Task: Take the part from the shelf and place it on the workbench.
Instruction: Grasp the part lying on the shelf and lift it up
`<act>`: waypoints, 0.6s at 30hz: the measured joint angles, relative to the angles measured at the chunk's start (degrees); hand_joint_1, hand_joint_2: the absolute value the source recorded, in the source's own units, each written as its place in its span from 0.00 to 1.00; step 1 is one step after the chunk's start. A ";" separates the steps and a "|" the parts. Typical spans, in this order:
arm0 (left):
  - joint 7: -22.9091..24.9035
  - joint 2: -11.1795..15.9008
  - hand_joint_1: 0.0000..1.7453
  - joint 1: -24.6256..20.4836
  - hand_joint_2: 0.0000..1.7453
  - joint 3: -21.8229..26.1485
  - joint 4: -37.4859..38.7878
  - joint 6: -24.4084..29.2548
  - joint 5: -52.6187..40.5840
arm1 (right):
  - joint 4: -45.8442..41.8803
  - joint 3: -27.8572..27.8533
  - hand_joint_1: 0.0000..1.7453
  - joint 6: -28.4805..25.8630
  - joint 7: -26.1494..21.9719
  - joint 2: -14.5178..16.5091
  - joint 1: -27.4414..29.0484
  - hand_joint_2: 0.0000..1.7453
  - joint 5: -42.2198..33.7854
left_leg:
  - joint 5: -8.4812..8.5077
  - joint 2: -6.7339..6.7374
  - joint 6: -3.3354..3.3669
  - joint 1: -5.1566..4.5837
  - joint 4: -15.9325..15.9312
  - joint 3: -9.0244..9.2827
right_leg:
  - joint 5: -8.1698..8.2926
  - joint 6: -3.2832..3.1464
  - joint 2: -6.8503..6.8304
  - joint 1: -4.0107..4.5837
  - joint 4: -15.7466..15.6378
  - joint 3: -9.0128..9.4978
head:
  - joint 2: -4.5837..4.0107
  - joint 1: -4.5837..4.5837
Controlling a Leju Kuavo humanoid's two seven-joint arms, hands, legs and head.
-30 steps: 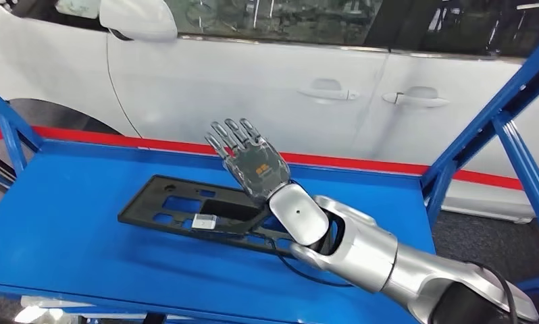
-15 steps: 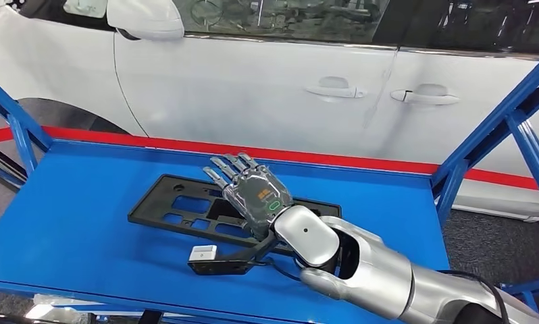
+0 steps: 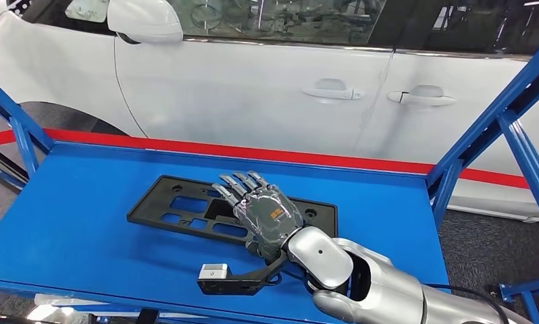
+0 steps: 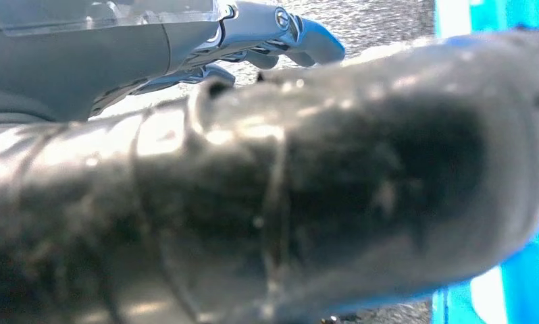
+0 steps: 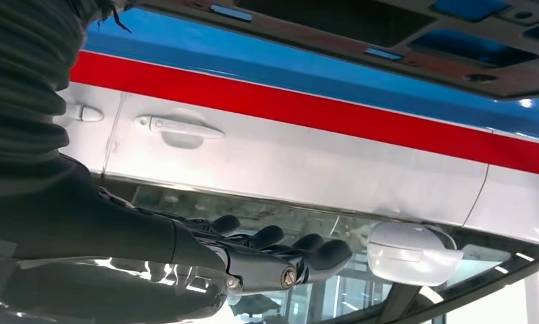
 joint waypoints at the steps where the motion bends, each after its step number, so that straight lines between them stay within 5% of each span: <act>1: 0.01 -0.02 0.00 0.07 0.00 0.01 0.00 0.01 0.04 | -0.18 -0.01 0.00 -0.20 0.05 -0.16 0.11 0.00 0.23 | 0.27 0.09 0.33 0.14 -0.26 0.01 | -0.17 0.26 0.04 0.00 0.19 -0.08 | 0.00 -0.02; 4: -0.04 -0.07 0.00 0.04 0.00 0.01 0.00 0.00 0.17 | -0.85 -0.20 0.00 -2.42 0.23 -0.68 0.34 0.00 2.53 | 1.19 0.41 1.29 0.55 -0.95 -0.16 | -4.46 1.30 0.06 -0.27 5.52 -2.12 | -0.01 0.21; 6: -0.16 -0.04 0.00 0.01 0.00 0.01 0.00 0.00 0.33 | -1.30 -0.55 0.00 -4.80 0.22 -0.93 0.78 0.00 4.81 | 1.57 0.47 1.45 0.60 -0.95 -0.60 | -8.22 1.90 0.01 -0.79 12.05 -4.38 | -0.01 0.31; 7: -0.24 -0.03 0.00 0.01 0.00 0.01 0.00 0.00 0.42 | -1.50 -0.80 0.00 -5.85 0.16 -1.05 1.12 0.00 5.77 | 1.74 0.49 1.36 0.65 -0.90 -0.85 | -8.84 2.13 -0.01 -1.06 13.80 -4.74 | -0.01 0.31; 9: -0.36 -0.06 0.00 0.03 0.00 0.01 0.00 0.00 0.57 | -1.97 -1.45 0.00 -7.52 -0.10 -1.28 1.64 0.00 7.12 | 2.05 0.49 1.02 0.89 -0.67 -1.34 | -7.08 2.51 -0.03 -1.55 11.38 -2.54 | -0.01 0.32; 12: -0.51 -0.09 0.00 -0.04 0.00 0.01 0.00 0.02 0.63 | -2.92 -2.62 0.00 -8.92 -0.53 -1.41 1.82 0.00 7.92 | 2.43 0.38 -0.02 1.02 -0.01 -2.15 | -3.79 2.68 0.19 -1.82 1.92 2.75 | 0.00 0.36; 16: -0.81 -0.06 0.00 0.00 0.00 0.01 0.00 0.02 0.65 | -3.75 -3.69 0.00 -9.65 -1.56 -1.61 2.04 0.00 8.56 | 3.40 0.22 -1.74 1.14 -0.22 -3.00 | -2.54 0.88 0.36 -1.43 0.33 2.25 | 0.00 0.36; 18: -0.93 -0.08 0.00 0.07 0.00 -0.01 0.01 0.02 0.67 | -4.02 -4.02 0.00 -9.93 -1.94 -1.61 2.07 0.00 8.73 | 0.63 0.19 -2.03 1.27 2.49 -4.25 | -1.63 -0.23 0.17 -1.37 0.08 1.59 | 0.00 0.23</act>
